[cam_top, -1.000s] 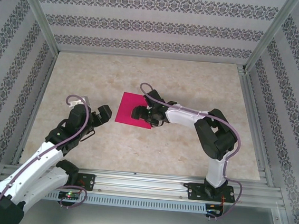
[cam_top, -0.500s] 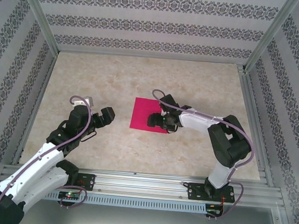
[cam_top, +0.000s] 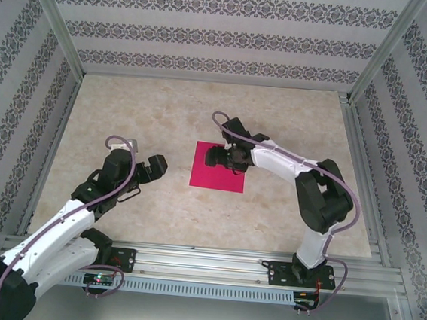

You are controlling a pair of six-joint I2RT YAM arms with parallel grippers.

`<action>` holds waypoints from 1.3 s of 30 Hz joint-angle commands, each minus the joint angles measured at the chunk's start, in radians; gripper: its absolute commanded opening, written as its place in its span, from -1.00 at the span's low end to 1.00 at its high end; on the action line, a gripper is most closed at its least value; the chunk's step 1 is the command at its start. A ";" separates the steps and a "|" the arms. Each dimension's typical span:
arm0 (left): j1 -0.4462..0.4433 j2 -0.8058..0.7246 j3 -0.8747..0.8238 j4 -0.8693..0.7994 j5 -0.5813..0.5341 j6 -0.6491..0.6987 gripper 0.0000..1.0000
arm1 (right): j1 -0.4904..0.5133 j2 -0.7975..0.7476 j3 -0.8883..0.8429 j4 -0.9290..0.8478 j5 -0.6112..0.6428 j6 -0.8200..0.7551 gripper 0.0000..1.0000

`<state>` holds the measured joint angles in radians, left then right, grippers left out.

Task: Fold a paper plane with a square sheet of paper (pick it up from the middle)
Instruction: Move the square sheet of paper to the center of the table.

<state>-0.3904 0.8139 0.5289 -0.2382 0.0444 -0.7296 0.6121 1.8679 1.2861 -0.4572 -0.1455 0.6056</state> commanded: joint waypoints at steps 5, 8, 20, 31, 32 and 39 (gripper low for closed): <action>0.009 0.085 0.080 0.022 0.124 0.051 1.00 | 0.023 0.126 0.056 -0.068 -0.014 -0.027 0.62; 0.009 0.110 0.088 0.020 0.145 0.056 1.00 | 0.041 0.125 0.026 -0.086 -0.003 -0.057 0.62; 0.010 0.150 0.099 0.038 0.189 0.063 1.00 | 0.075 0.037 -0.161 -0.025 -0.027 -0.148 0.59; 0.010 0.158 0.104 0.025 0.200 0.068 1.00 | 0.101 0.016 -0.001 -0.178 0.122 -0.106 0.67; 0.009 0.159 0.105 0.021 0.192 0.070 1.00 | 0.111 0.015 0.023 -0.202 0.149 -0.083 0.69; 0.009 0.158 0.116 -0.010 0.159 0.102 1.00 | 0.128 0.067 0.123 -0.304 0.291 0.136 0.95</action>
<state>-0.3904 0.9718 0.6090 -0.2394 0.2272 -0.6678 0.7425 1.8893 1.3773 -0.6689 0.0513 0.6109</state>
